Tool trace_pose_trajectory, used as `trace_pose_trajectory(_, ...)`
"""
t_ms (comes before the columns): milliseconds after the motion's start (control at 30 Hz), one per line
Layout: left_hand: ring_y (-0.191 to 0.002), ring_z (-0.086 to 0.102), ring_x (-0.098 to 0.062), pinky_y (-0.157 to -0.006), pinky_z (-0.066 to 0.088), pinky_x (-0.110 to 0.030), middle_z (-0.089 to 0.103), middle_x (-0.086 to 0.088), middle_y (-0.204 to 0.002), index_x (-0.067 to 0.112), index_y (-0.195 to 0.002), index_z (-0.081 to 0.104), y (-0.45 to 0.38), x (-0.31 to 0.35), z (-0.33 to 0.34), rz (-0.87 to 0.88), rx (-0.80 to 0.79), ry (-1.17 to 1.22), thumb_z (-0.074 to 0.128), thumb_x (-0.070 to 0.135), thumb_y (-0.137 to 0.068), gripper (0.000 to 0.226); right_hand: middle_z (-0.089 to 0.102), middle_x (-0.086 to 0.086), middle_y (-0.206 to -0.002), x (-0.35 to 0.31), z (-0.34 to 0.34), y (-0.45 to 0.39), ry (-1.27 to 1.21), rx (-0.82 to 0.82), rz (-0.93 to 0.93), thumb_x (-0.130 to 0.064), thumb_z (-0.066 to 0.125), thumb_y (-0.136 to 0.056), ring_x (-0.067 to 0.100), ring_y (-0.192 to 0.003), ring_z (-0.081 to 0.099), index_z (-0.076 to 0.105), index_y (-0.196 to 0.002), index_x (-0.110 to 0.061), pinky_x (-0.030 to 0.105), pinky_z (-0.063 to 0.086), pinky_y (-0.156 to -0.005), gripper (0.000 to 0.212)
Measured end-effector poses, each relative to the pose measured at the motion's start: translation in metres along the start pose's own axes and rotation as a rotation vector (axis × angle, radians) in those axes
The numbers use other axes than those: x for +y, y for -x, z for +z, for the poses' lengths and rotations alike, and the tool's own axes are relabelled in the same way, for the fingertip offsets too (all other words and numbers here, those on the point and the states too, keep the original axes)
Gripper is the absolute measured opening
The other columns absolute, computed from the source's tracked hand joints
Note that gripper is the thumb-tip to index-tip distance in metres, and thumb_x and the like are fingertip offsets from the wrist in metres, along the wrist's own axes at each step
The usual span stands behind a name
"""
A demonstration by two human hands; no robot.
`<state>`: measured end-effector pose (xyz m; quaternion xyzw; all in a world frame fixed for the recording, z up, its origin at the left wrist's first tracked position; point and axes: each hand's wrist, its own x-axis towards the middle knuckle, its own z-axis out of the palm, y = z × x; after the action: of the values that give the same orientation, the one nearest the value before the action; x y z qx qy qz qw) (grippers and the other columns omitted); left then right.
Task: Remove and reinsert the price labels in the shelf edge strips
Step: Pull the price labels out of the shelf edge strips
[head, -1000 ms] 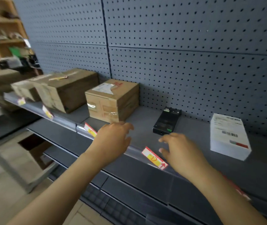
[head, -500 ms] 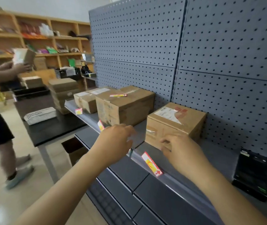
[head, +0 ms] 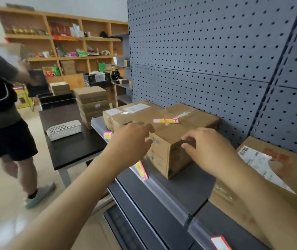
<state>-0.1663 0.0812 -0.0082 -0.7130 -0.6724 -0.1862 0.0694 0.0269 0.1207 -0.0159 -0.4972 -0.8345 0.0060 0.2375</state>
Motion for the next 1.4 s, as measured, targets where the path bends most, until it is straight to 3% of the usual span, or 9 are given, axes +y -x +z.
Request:
trace_pose_trajectory(167,-0.1,0.059,-0.015,-0.08,0.052,-0.033,0.063,0.011,-0.111,0.03,-0.12,0.055,-0.052,-0.046,0.014,0.069,0.018,-0.008,0.052,0.031,-0.092,0.029,0.063,-0.006,-0.109,-0.01,0.029,-0.053,0.023,0.011,0.043,-0.034,0.058,-0.089,0.01,-0.082,0.056,0.064,-0.111,-0.025,0.026,0.043,-0.064,0.023)
trace_pose_trajectory(267,-0.099,0.059,-0.015,-0.082,0.052,-0.033,0.062,0.01,-0.111,0.03,-0.121,0.055,-0.082,-0.072,0.02,0.14,0.02,-0.003,0.052,0.031,-0.092,0.029,0.063,-0.004,-0.108,-0.016,0.042,-0.081,0.059,0.029,0.117,-0.033,0.057,-0.09,0.013,-0.084,0.058,0.063,-0.11,-0.025,0.027,0.047,-0.066,0.022)
trace_pose_trajectory(467,-0.099,0.059,-0.019,-0.081,0.05,-0.035,0.062,0.007,-0.108,0.029,-0.117,0.058,-0.132,-0.102,0.029,0.27,-0.001,0.035,0.053,0.029,-0.09,0.027,0.061,-0.001,-0.107,-0.023,0.053,-0.12,0.062,-0.01,0.184,-0.028,0.06,-0.089,0.021,-0.102,0.055,0.064,-0.107,-0.023,0.04,0.049,-0.085,0.02)
trace_pose_trajectory(700,-0.095,0.06,-0.015,-0.073,0.048,-0.029,0.064,0.012,-0.105,0.029,-0.111,0.061,-0.169,-0.102,0.044,0.357,-0.006,0.112,0.055,0.028,-0.088,0.024,0.044,-0.009,-0.14,-0.019,0.055,-0.136,0.028,-0.257,0.161,-0.029,0.047,-0.097,0.013,-0.13,0.037,0.047,-0.134,-0.027,0.033,0.033,-0.108,0.037)
trace_pose_trajectory(900,-0.093,0.062,-0.018,-0.072,0.044,-0.028,0.068,0.01,-0.101,0.026,-0.106,0.066,-0.189,-0.094,0.049,0.404,0.031,0.127,0.059,0.026,-0.086,0.021,0.041,0.001,-0.136,-0.012,0.054,-0.151,0.064,-0.355,0.191,-0.034,0.053,-0.094,0.019,-0.13,0.031,0.042,-0.138,-0.025,0.038,0.035,-0.105,0.046)
trace_pose_trajectory(1067,-0.087,0.063,-0.021,-0.073,0.046,-0.03,0.069,0.006,-0.097,0.026,-0.104,0.066,-0.194,-0.09,0.051,0.43,0.071,0.104,0.058,0.026,-0.086,0.02,0.043,-0.005,-0.114,-0.007,0.052,-0.156,-0.046,-0.257,0.24,-0.028,0.071,-0.081,0.016,-0.113,0.039,0.054,-0.114,-0.027,0.032,0.04,-0.088,0.037)
trace_pose_trajectory(1233,-0.097,0.061,-0.02,-0.079,0.041,-0.029,0.066,0.008,-0.107,0.029,-0.113,0.061,-0.191,-0.088,0.047,0.46,0.087,0.034,0.051,0.031,-0.091,0.024,0.047,-0.009,-0.106,-0.018,0.049,-0.146,-0.12,-0.185,0.234,-0.008,0.06,-0.088,0.012,-0.092,0.05,0.053,-0.108,-0.025,0.025,0.044,-0.072,0.027)
trace_pose_trajectory(1333,-0.096,0.062,-0.021,-0.079,0.043,-0.031,0.067,0.007,-0.105,0.028,-0.111,0.062,-0.186,-0.089,0.043,0.501,0.102,0.032,0.052,0.03,-0.09,0.023,0.064,-0.006,-0.097,-0.029,0.039,-0.134,-0.084,-0.081,0.291,-0.011,0.05,-0.094,0.004,-0.078,0.054,0.057,-0.106,-0.022,0.027,0.048,-0.072,0.018)
trace_pose_trajectory(1400,-0.091,0.064,-0.025,-0.078,0.045,-0.033,0.069,0.003,-0.102,0.024,-0.108,0.065,-0.18,-0.088,0.038,0.545,0.13,0.051,0.055,0.028,-0.088,0.022,0.066,-0.004,-0.097,-0.034,0.032,-0.12,-0.015,0.016,0.336,-0.013,0.048,-0.095,0.007,-0.078,0.057,0.06,-0.105,-0.022,0.034,0.052,-0.071,0.018)
